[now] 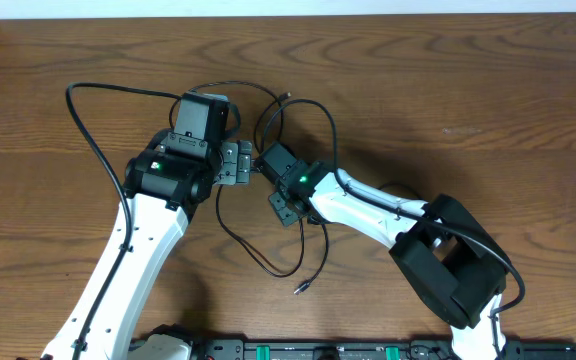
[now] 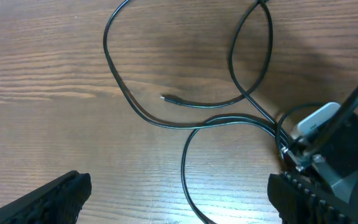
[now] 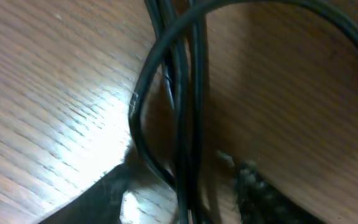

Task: Untangle cables

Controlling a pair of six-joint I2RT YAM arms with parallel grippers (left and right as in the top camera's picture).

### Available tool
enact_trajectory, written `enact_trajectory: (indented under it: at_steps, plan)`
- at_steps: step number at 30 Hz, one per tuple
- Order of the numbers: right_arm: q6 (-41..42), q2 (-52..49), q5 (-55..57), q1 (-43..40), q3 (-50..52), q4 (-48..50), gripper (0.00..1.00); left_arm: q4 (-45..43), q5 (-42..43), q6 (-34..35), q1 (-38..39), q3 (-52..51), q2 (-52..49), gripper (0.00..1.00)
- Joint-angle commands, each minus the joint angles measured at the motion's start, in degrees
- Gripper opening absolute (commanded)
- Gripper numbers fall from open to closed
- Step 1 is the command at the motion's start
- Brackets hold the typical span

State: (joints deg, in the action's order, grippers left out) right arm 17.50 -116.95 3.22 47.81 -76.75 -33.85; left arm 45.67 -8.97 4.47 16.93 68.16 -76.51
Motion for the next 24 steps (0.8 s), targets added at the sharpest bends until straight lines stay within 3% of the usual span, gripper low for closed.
enact_trajectory:
  at_steps: [1,8,24]
  plan:
    - [1.38,0.98,0.48,-0.59,0.07,-1.53,0.37,0.11,-0.7,0.28,-0.15,0.42,-0.66,0.96]
    - [1.36,1.62,7.08,-0.59,0.07,-5.92,0.38,0.11,-0.7,0.28,-0.15,0.42,-0.66,0.96]
    - [2.43,4.35,10.34,-0.57,0.04,-9.94,0.41,0.09,-0.7,0.28,-0.15,0.42,-0.66,0.96]
